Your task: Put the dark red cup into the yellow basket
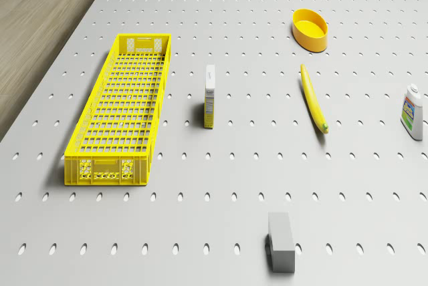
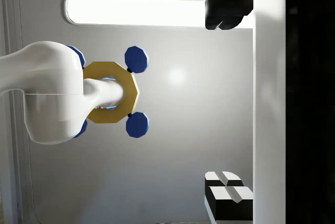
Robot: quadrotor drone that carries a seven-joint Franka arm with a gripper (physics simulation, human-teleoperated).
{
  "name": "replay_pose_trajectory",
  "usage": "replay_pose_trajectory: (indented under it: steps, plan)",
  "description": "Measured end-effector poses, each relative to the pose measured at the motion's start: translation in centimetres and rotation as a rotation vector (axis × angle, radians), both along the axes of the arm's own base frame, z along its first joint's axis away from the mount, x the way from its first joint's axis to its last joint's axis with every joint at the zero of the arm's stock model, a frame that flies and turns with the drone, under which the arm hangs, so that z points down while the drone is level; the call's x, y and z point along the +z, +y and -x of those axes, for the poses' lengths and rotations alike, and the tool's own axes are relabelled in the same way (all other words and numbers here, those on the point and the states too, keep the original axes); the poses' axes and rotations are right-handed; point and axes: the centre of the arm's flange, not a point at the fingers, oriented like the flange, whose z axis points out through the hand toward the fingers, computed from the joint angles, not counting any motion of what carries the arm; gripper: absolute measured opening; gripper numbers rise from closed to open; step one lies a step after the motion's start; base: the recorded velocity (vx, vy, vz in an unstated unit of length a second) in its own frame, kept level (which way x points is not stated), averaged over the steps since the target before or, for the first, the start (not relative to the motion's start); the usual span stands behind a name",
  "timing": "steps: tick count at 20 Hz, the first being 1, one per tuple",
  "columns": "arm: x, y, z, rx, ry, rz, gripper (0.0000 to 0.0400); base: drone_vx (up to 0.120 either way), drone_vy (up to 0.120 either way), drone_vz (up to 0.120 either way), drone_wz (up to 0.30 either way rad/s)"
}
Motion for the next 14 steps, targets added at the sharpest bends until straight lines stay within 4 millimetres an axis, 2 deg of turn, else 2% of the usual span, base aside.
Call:
replay_pose_trajectory:
  steps: [4,8,11,14]
  plan:
    - [-0.1,0.6,0.0,-0.002,-0.003,0.064,0.04,0.0,0.0,-0.03,0.0]
    - [-0.3,1.8,0.0,-0.005,-0.006,0.189,0.04,0.0,0.0,-0.12,0.0]
    - [-0.9,3.4,0.1,-0.01,-0.008,0.354,0.04,0.0,0.0,-0.12,0.0]
    - [-2.2,5.6,0.0,-0.017,-0.009,0.615,0.04,0.0,0.0,-0.12,0.0]
